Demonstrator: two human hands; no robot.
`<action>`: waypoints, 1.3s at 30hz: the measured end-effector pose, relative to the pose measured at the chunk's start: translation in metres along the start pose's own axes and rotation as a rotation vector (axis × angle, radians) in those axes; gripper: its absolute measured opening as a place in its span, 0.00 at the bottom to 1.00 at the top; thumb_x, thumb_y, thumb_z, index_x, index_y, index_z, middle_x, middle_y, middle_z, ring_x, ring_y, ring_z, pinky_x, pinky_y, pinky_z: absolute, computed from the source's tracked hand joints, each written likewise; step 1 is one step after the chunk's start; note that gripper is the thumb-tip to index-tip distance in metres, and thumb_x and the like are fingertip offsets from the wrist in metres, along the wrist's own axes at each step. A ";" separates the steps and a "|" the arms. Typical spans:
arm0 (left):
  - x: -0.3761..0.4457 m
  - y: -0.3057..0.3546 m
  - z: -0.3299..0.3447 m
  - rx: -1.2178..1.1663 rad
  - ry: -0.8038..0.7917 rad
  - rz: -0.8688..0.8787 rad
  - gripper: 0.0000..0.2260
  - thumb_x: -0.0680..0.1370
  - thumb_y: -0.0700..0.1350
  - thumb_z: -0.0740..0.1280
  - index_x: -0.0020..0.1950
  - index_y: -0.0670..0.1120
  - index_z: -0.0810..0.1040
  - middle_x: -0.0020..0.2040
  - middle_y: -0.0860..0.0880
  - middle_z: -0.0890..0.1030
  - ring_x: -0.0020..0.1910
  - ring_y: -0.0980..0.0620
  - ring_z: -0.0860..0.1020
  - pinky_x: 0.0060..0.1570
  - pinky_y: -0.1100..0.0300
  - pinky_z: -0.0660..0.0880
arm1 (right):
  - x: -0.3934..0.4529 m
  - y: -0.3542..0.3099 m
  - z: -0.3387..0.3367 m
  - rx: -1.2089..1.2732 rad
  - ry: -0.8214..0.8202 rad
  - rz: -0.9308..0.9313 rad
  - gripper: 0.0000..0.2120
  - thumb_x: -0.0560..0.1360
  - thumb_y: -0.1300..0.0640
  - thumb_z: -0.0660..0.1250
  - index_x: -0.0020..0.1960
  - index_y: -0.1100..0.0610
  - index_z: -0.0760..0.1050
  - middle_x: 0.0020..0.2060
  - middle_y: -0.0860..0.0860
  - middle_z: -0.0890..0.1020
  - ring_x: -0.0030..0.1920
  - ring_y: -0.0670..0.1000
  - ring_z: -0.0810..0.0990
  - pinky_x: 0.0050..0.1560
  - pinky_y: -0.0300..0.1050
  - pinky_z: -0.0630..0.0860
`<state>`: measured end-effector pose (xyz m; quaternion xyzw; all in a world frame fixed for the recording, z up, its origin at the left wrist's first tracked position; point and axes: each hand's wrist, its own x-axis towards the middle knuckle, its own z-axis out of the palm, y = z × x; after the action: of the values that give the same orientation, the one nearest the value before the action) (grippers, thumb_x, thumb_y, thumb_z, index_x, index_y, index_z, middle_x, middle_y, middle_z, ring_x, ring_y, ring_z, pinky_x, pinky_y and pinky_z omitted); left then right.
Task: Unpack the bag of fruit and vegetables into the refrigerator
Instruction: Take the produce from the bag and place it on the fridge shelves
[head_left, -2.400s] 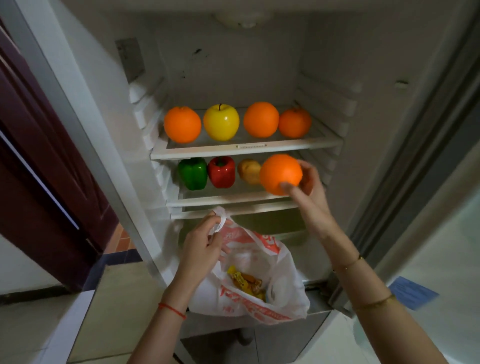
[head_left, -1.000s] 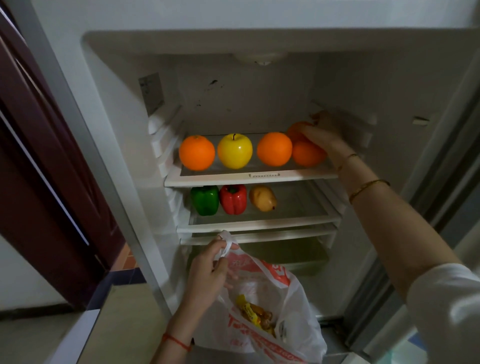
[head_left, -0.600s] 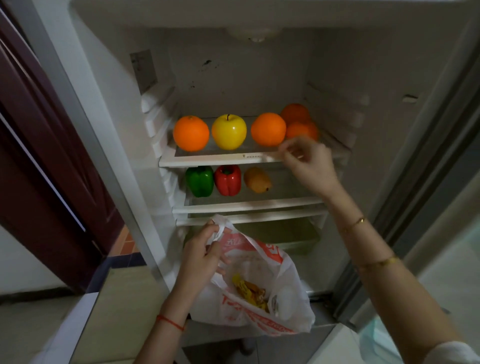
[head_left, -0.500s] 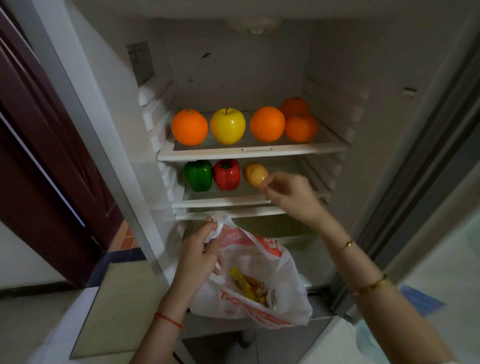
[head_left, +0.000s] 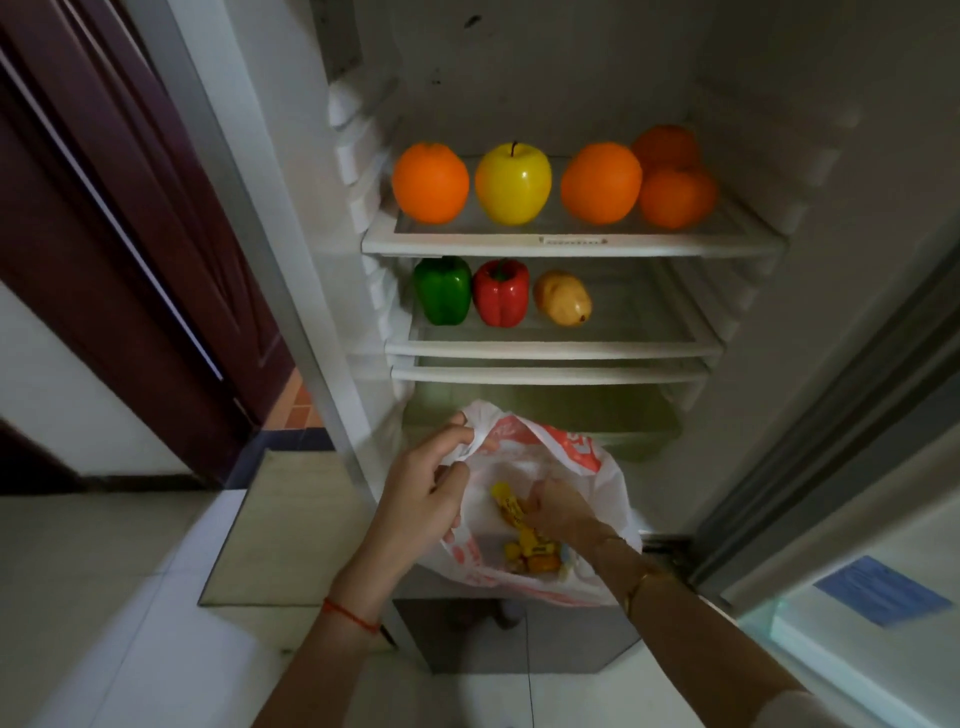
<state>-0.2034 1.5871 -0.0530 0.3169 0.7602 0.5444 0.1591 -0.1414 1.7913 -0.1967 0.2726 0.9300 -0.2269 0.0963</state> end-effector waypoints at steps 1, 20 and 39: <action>-0.001 -0.002 -0.001 0.005 -0.004 0.007 0.15 0.79 0.33 0.61 0.57 0.51 0.78 0.48 0.32 0.80 0.23 0.53 0.71 0.27 0.55 0.73 | 0.001 0.001 0.006 -0.009 -0.005 -0.002 0.16 0.78 0.46 0.62 0.51 0.57 0.79 0.50 0.54 0.82 0.53 0.53 0.79 0.60 0.47 0.74; 0.014 -0.016 -0.005 -0.006 -0.079 0.031 0.14 0.78 0.33 0.60 0.56 0.47 0.78 0.28 0.54 0.76 0.24 0.57 0.70 0.27 0.51 0.72 | 0.015 -0.020 0.032 -0.073 0.026 0.034 0.15 0.81 0.53 0.58 0.66 0.53 0.72 0.60 0.53 0.79 0.61 0.55 0.78 0.62 0.49 0.74; 0.016 0.008 0.036 -0.012 -0.295 0.081 0.16 0.81 0.37 0.60 0.59 0.58 0.72 0.37 0.50 0.79 0.27 0.55 0.79 0.30 0.61 0.79 | -0.106 0.007 -0.065 0.698 0.273 0.354 0.11 0.71 0.51 0.75 0.44 0.60 0.83 0.39 0.56 0.85 0.40 0.55 0.84 0.47 0.48 0.81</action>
<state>-0.1921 1.6254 -0.0565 0.4231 0.7117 0.5024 0.2490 -0.0527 1.7784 -0.1102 0.4724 0.7402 -0.4701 -0.0886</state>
